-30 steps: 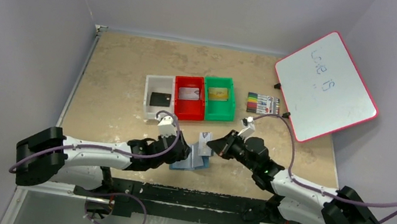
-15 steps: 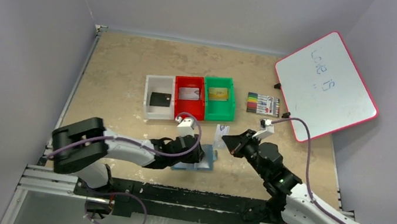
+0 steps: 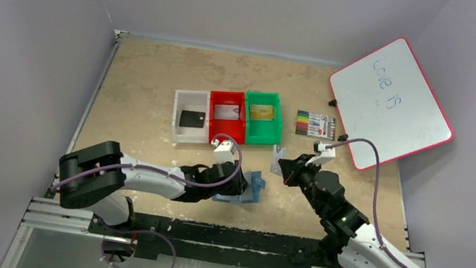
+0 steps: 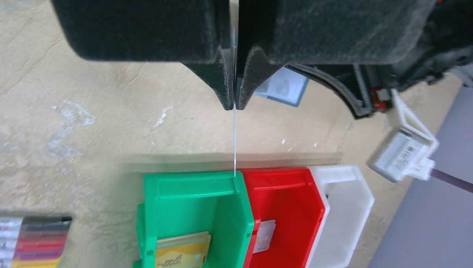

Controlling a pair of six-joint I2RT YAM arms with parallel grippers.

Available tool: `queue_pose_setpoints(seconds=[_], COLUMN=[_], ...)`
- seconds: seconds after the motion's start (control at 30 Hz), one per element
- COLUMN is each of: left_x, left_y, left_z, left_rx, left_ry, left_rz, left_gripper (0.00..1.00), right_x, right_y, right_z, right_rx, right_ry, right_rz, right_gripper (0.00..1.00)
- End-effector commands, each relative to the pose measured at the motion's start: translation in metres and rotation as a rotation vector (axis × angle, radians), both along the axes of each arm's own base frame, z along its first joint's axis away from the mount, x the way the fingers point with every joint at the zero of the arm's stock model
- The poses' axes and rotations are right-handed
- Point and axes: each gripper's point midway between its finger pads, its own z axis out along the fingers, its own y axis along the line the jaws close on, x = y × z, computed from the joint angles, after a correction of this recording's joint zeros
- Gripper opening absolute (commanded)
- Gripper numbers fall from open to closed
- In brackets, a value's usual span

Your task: Take the credit cards out of the card holder

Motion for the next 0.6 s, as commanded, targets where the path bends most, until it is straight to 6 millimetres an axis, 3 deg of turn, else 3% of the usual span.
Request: queue_pose_setpoints(seconds=[0.0,0.2,0.57], left_x=[0.008,0.012,0.012], left_y=[0.005,0.012,0.025], left_z=[0.033,0.045,0.041], left_rx=[-0.036,-0.011,0.016], left_ry=[-0.076,-0.101,-0.103], left_rz=[0.027,0.044,0.076], left_gripper=[0.29,0.29,0.30], right_x=[0.012,0.012,0.010], right_y=[-0.005,0.007,0.034], right_z=[0.042,0.057,0.079], right_rx=[-0.096,-0.164,-0.260], right_ry=[-0.179,-0.304,-0.483], right_rz=[0.014,0.116,0.289], right_gripper=[0.00,0.00,0.00])
